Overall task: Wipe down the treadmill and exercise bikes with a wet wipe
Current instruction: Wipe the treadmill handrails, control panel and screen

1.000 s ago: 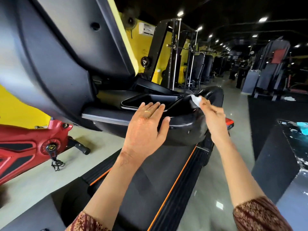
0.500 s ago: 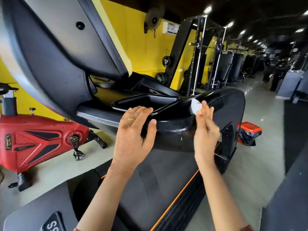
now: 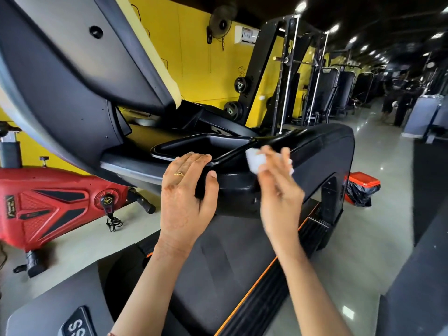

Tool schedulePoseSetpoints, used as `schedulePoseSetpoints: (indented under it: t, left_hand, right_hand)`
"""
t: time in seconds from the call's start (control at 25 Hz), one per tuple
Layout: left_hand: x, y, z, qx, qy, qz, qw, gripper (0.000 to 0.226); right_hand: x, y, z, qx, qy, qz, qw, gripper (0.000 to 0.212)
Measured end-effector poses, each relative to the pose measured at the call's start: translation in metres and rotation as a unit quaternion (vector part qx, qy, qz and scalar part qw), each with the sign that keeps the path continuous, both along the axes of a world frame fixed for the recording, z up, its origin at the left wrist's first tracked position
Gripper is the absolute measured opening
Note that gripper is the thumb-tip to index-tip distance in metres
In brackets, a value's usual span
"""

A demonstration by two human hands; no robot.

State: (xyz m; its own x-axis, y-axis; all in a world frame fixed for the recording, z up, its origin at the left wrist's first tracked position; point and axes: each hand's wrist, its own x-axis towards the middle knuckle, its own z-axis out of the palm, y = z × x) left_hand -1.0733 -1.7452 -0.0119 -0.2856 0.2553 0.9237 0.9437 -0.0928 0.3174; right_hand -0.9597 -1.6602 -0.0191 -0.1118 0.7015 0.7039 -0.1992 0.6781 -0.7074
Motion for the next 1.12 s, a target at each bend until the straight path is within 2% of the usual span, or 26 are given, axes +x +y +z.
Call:
schedulePoseSetpoints:
  t: [0.08, 0.12, 0.2, 0.28, 0.36, 0.52, 0.56, 0.72, 0.8, 0.88, 1.04, 1.12]
  left_hand:
    - [-0.002, 0.0, 0.0, -0.007, 0.01, -0.004, 1.0, 0.036]
    - [-0.003, -0.001, 0.0, -0.011, 0.014, -0.008, 1.0, 0.036]
    - [-0.005, -0.002, 0.001, -0.015, 0.017, -0.01, 1.0, 0.036]
    - [-0.005, -0.002, 0.0, -0.012, 0.019, -0.008, 1.0, 0.036]
    - [-0.005, -0.001, 0.0, -0.002, 0.025, -0.005, 1.0, 0.035]
    - [-0.002, -0.001, 0.004, -0.004, 0.022, -0.001, 1.0, 0.035]
    - [0.0, -0.001, 0.006, -0.01, 0.024, 0.011, 1.0, 0.035]
    - [-0.001, 0.001, 0.018, -0.046, 0.039, 0.039, 0.997, 0.036]
    - [0.004, 0.005, 0.022, -0.066, 0.042, 0.03, 0.996, 0.04]
    - [0.014, 0.011, 0.023, -0.08, 0.05, 0.024, 0.995, 0.041]
    - [0.03, 0.026, 0.022, -0.099, 0.115, 0.062, 0.986, 0.039]
    - [0.037, 0.034, 0.022, -0.085, 0.12, 0.1, 0.984, 0.037]
  right_hand:
    - [-0.003, -0.022, 0.004, 0.154, -0.093, 0.01, 0.984, 0.028]
    - [-0.001, -0.013, 0.013, 0.169, -0.137, -0.005, 0.976, 0.028]
    - [0.007, 0.03, 0.037, 0.093, -0.207, -0.035, 0.973, 0.027]
    - [0.019, 0.063, 0.054, -0.003, -0.233, -0.054, 0.971, 0.028]
    - [0.019, 0.048, 0.053, -0.013, -0.242, -0.042, 0.969, 0.027]
    - [0.01, -0.014, 0.035, 0.134, -0.231, 0.044, 0.963, 0.025]
    - [0.011, -0.006, 0.04, 0.136, -0.234, 0.047, 0.962, 0.024]
    - [0.015, 0.075, 0.058, -0.003, -0.254, -0.017, 0.967, 0.027]
    - [0.016, 0.09, 0.059, -0.038, -0.259, -0.048, 0.964, 0.03]
    - [0.018, 0.075, 0.052, -0.004, -0.229, -0.02, 0.973, 0.027]
    - [0.026, 0.039, 0.01, 0.128, -0.114, 0.078, 0.982, 0.029]
    - [0.032, 0.079, 0.002, 0.074, -0.073, 0.067, 0.992, 0.03]
